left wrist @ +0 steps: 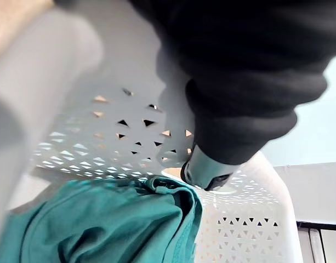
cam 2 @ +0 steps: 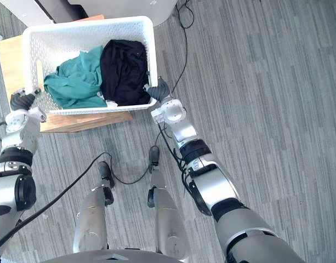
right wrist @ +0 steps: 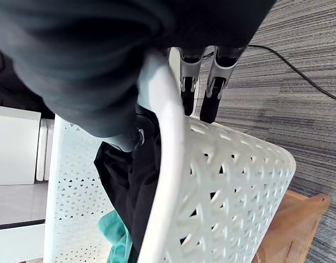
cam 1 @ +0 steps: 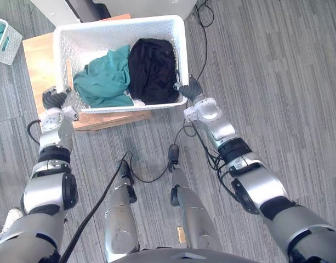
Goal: Pick up the laundry basket with both hands and put the clothes into the washing machine.
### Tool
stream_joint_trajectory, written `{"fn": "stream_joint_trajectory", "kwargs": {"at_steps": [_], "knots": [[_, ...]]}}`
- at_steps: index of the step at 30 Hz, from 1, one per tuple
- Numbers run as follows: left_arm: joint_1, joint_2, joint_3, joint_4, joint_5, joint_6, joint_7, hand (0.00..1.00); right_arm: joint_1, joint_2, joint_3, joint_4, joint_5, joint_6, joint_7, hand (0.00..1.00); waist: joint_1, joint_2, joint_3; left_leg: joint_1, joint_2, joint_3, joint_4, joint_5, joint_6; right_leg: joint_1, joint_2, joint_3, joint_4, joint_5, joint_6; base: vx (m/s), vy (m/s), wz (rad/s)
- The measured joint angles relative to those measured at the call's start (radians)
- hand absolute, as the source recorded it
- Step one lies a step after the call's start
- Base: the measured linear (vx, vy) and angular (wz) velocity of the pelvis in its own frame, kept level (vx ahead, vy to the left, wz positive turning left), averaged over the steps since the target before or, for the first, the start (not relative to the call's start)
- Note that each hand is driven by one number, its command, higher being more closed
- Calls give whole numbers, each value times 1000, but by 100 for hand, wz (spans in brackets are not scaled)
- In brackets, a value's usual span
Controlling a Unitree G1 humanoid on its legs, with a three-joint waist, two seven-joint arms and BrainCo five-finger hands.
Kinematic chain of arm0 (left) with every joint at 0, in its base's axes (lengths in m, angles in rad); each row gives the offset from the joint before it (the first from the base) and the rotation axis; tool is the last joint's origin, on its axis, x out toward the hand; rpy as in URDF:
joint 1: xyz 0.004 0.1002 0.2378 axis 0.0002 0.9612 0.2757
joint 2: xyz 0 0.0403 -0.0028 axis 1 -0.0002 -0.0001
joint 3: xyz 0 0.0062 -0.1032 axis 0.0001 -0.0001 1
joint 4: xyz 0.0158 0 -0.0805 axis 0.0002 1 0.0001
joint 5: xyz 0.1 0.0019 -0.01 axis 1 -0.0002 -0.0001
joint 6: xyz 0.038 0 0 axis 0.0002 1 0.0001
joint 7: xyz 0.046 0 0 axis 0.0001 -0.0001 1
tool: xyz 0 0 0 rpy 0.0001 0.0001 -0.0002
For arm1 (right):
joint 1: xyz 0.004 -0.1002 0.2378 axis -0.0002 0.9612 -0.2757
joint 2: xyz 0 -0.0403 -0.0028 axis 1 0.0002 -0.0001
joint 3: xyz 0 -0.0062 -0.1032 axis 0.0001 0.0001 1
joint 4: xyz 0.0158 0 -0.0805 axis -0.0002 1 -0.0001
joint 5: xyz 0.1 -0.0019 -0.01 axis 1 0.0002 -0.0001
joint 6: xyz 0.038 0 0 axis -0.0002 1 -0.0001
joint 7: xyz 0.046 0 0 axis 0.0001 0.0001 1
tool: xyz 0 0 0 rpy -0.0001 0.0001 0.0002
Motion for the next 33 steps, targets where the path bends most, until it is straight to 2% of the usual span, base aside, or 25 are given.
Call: {"fn": "stream_joint_trajectory", "kwargs": {"at_steps": [5,11,15,20,24,27,30,32,33], "knots": [[156,-7,-115,-125,-18,-1,1,100,144,-60,2,-173,-1,1,0,100,4,10,17,78,-18,-24,-44,18,-3,72,-7,-27,9,-25,-7,60,16,16],[438,6,-170,-436,-34,-6,0,100,327,-130,2,-378,1,1,7,100,-7,41,61,195,-47,-64,-79,25,6,155,-28,-54,96,-97,-5,87,45,15],[644,5,-177,-567,-33,-14,-40,100,450,-138,-1,-430,14,-18,51,100,-22,42,61,260,-64,-92,-75,4,17,232,-43,-76,103,-138,-24,53,37,20],[768,-25,-214,-589,-10,-15,-112,100,563,-147,-45,-430,40,-26,108,100,-28,50,50,309,-89,-116,-75,-13,32,297,-59,-85,95,-150,-23,30,48,15],[874,-83,-251,-587,8,-14,-159,100,678,-145,-91,-425,42,-38,141,100,-49,67,-21,362,-106,-131,-77,-22,43,360,-77,-105,93,-164,-15,43,62,11],[929,-112,-260,-583,8,-14,-183,100,729,-144,-106,-423,51,-40,158,100,-54,74,-73,395,-105,-135,-75,-34,44,396,-76,-107,92,-176,-10,39,30,6],[975,-158,-262,-572,8,-14,-193,100,761,-143,-113,-422,62,-52,160,100,-52,94,-98,398,-87,-136,-21,-77,39,416,-67,-106,106,-194,-16,-3,5,-5],[1011,-196,-275,-528,7,-13,-205,100,778,-143,-112,-414,76,-63,162,100,-46,126,-117,387,-54,-142,67,-119,34,424,-54,-102,149,-227,-16,-26,16,-12],[1018,-202,-280,-520,7,-13,-211,100,778,-143,-112,-408,76,-64,162,100,-46,132,-121,384,-49,-145,82,-124,34,421,-52,-103,168,-236,-16,-32,-2,1]]}}
